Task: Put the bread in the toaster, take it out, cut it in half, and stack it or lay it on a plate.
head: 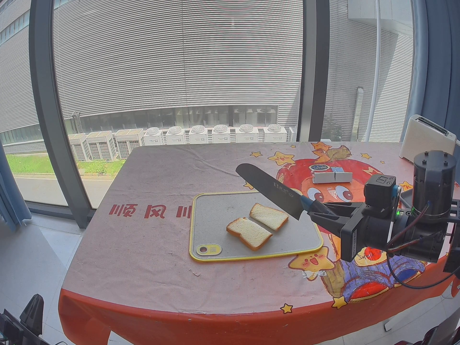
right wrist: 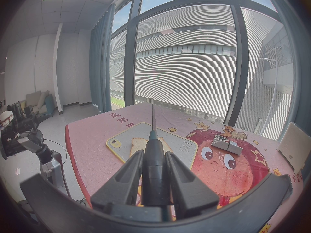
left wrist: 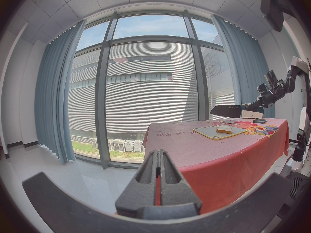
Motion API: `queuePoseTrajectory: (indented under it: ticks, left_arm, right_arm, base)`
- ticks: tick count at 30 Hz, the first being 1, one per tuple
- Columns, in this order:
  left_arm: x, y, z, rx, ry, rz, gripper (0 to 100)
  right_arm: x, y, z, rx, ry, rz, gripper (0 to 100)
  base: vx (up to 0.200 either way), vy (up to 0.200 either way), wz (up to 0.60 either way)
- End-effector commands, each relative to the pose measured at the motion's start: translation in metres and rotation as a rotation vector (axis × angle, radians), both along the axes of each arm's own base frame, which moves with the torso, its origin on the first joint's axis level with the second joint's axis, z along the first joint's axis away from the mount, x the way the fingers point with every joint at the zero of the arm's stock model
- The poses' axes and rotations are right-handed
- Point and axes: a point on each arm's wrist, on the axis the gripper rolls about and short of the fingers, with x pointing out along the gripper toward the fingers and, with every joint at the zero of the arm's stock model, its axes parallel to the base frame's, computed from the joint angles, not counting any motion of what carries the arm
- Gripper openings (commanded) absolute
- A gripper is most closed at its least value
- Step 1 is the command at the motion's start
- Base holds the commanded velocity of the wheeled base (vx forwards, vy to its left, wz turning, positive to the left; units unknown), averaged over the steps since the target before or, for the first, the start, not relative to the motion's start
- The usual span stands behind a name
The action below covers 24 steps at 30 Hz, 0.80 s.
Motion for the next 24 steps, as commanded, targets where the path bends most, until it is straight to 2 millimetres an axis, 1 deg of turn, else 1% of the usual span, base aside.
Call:
queuePoseTrajectory:
  ticks: [1,3,24]
  left_arm:
    - [-0.0013,-0.0001,-0.0057,0.002,-0.015,-0.005,0]
    - [-0.0013,0.0000,-0.0060,-0.002,-0.011,0.001,0]
    - [-0.0013,0.0003,-0.0061,-0.008,-0.010,0.012,0]
  right_arm:
    - [-0.0012,-0.0009,0.0024,0.007,-0.009,0.001,0]
    - [-0.0030,-0.0024,0.0052,0.015,-0.017,0.002,0]
    - [-0.0030,-0.0033,0.0061,0.018,-0.020,-0.001,0]
  base:
    - [0.000,0.000,0.00]
    - [0.000,0.000,0.00]
    - [0.000,0.000,0.00]
